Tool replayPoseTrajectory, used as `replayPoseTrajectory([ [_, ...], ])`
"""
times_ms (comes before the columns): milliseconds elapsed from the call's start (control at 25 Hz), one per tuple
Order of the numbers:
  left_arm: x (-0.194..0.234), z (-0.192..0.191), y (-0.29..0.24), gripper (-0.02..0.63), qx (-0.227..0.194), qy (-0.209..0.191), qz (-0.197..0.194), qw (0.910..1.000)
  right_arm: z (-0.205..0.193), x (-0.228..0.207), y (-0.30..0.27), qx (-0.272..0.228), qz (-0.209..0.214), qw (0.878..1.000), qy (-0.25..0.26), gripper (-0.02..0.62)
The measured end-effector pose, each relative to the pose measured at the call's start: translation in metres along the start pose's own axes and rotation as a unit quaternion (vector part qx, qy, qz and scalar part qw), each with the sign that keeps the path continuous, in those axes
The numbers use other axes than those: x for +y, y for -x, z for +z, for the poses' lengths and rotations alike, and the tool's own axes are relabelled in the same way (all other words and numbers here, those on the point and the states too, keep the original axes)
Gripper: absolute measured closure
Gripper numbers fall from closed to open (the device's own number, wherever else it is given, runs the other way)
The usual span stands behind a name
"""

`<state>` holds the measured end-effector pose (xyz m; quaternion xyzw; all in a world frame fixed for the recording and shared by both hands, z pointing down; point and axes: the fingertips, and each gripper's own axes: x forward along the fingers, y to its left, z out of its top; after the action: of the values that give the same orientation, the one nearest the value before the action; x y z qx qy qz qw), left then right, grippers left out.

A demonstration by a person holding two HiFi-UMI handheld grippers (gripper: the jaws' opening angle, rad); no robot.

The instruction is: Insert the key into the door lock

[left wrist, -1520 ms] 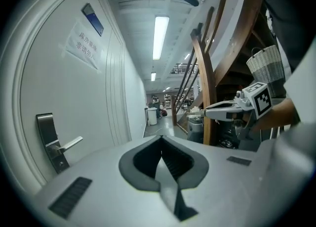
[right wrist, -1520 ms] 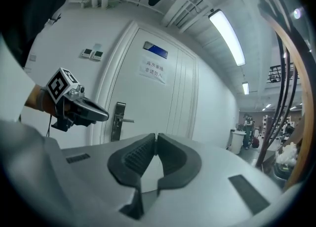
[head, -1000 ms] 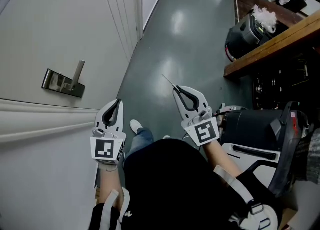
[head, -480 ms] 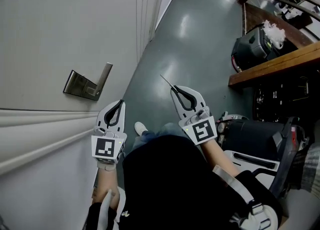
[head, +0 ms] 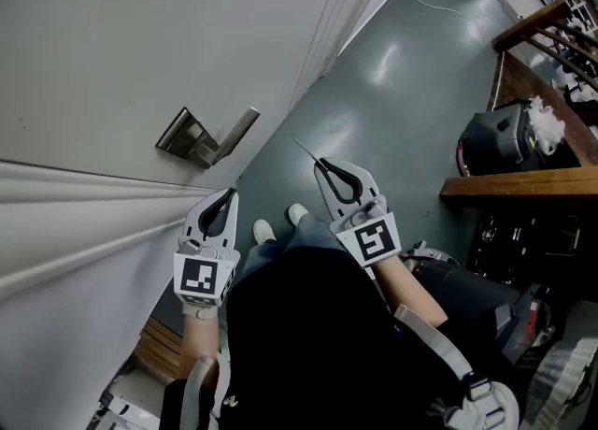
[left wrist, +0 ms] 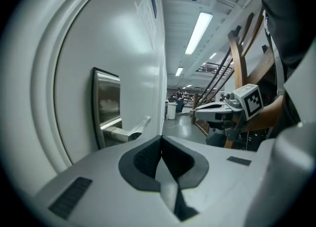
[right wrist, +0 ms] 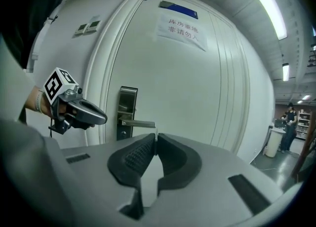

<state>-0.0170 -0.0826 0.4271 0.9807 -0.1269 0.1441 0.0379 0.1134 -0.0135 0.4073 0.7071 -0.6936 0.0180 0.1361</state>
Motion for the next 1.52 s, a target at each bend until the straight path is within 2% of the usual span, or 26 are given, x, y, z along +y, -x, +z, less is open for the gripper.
replayPoseTrajectory([
  [320, 0.005, -0.014, 0.018, 0.598, 0.008, 0.038, 0.111, 0.9931, -0.008, 0.019, -0.037, -0.002, 0.121, 0.991, 0.052, 0.563],
  [520, -0.002, -0.02, 0.034, 0.598, 0.012, 0.058, 0.177, 0.9824, -0.013, 0.031, -0.055, -0.012, 0.189, 0.98, 0.057, 0.563],
  [680, -0.006, -0.026, 0.051, 0.598, 0.006, 0.075, 0.232, 0.9698, -0.019, 0.049, -0.065, -0.016, 0.242, 0.969, 0.055, 0.563],
  [880, -0.012, -0.036, 0.075, 0.598, 0.004, 0.096, 0.292, 0.9517, -0.031, 0.072, -0.079, -0.001, 0.299, 0.954, -0.012, 0.563],
  [1120, -0.021, -0.046, 0.099, 0.598, 0.006, 0.114, 0.348, 0.9307, -0.039, 0.094, -0.092, 0.025, 0.346, 0.933, -0.095, 0.563],
  [1320, -0.029, -0.052, 0.117, 0.598, 0.008, 0.122, 0.382, 0.916, -0.046, 0.104, -0.104, 0.056, 0.365, 0.906, -0.206, 0.563],
  [1520, -0.038, -0.058, 0.131, 0.598, 0.013, 0.135, 0.406, 0.9038, -0.056, 0.104, -0.117, 0.091, 0.357, 0.865, -0.341, 0.563],
])
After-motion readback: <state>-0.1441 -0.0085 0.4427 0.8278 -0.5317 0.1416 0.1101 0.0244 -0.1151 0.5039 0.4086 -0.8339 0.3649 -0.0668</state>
